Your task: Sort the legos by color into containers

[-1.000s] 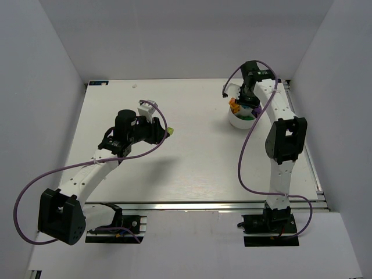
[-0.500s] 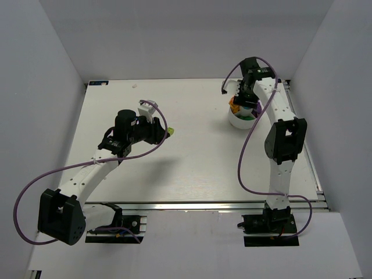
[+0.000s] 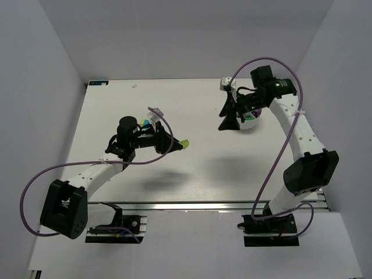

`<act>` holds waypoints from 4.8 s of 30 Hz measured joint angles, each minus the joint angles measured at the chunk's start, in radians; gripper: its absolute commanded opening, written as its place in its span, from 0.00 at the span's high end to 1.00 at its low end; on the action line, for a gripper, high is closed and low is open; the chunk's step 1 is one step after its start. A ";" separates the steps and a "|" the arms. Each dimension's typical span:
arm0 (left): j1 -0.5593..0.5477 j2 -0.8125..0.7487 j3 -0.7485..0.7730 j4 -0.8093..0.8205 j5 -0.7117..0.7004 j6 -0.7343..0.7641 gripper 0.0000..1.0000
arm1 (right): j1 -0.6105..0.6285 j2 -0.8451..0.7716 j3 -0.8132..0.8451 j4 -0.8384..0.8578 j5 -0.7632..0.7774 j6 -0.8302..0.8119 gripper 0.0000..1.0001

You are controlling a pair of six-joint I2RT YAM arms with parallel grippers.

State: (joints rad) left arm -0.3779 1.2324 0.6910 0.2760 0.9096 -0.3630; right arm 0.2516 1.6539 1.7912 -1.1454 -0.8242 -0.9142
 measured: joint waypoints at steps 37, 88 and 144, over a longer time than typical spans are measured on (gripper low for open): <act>-0.379 -0.068 0.055 -0.069 -0.709 0.552 1.00 | 0.148 0.026 -0.548 1.169 -0.327 1.611 0.32; -0.308 -0.089 0.175 -0.520 -1.165 0.298 0.23 | -0.240 0.285 0.158 0.510 0.608 0.367 1.00; -0.298 -0.089 0.146 -0.515 -1.181 0.329 0.20 | -0.184 0.522 0.292 0.401 0.490 0.049 0.91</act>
State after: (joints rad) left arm -0.6762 1.1435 0.8375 -0.2386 -0.2710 -0.0338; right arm 0.0677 2.1761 2.0830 -0.7444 -0.3344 -0.8650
